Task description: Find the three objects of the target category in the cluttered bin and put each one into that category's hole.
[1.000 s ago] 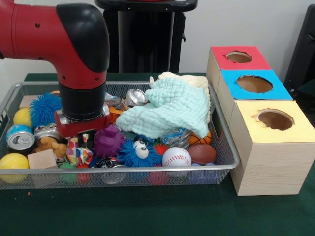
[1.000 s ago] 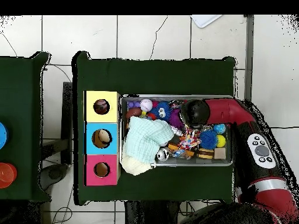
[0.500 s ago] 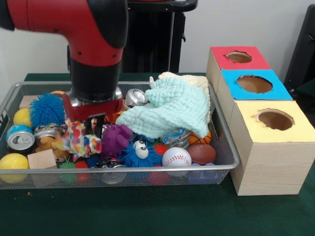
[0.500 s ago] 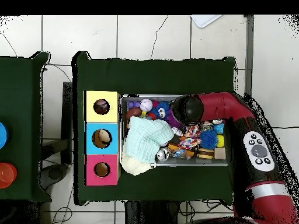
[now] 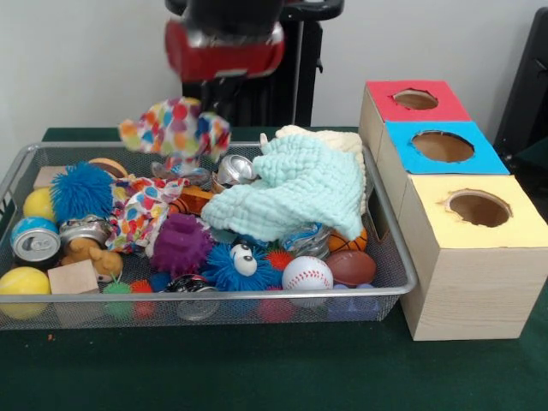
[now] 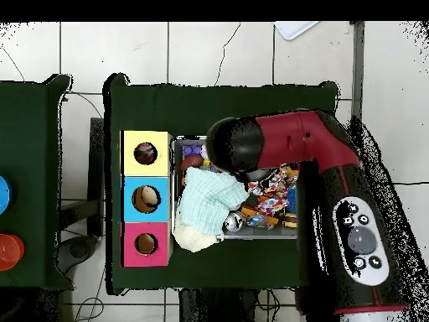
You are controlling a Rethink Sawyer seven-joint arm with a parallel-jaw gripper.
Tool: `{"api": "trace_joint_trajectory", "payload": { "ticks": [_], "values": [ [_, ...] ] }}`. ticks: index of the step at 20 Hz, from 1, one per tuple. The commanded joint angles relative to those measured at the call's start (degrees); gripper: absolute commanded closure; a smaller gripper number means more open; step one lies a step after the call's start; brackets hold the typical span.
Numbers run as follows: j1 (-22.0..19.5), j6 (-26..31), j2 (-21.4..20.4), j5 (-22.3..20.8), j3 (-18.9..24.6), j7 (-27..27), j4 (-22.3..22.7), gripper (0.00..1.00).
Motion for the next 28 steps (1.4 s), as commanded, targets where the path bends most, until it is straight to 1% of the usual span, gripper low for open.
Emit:
{"api": "trace_joint_trajectory", "payload": {
  "ticks": [1,5,7,10,12,15,18,22,24,28],
  "values": [
    [4.9,8.1,-6.7,5.9,-2.0,9.1,5.3,1.00],
    [8.1,8.2,-7.1,9.3,-3.4,13.7,5.9,1.00],
    [9.2,6.8,-7.2,12.3,-3.8,15.7,7.2,1.00],
    [11.1,2.4,-6.5,16.3,-4.6,19.5,9.0,1.00],
    [12.8,0.3,-5.8,18.3,-5.3,22.3,8.7,1.00],
    [15.1,-3.8,-4.0,20.8,-5.5,25.4,6.3,1.00],
    [17.5,-7.5,-1.3,21.8,-6.4,29.1,1.8,1.00],
    [19.8,-8.3,2.3,23.2,-7.9,32.4,-2.8,1.00],
    [20.8,-9.2,3.9,23.6,-8.8,34.0,-3.6,1.00],
    [22.2,-13.1,6.3,22.8,-10.6,36.0,-2.7,1.00]
  ]
}}
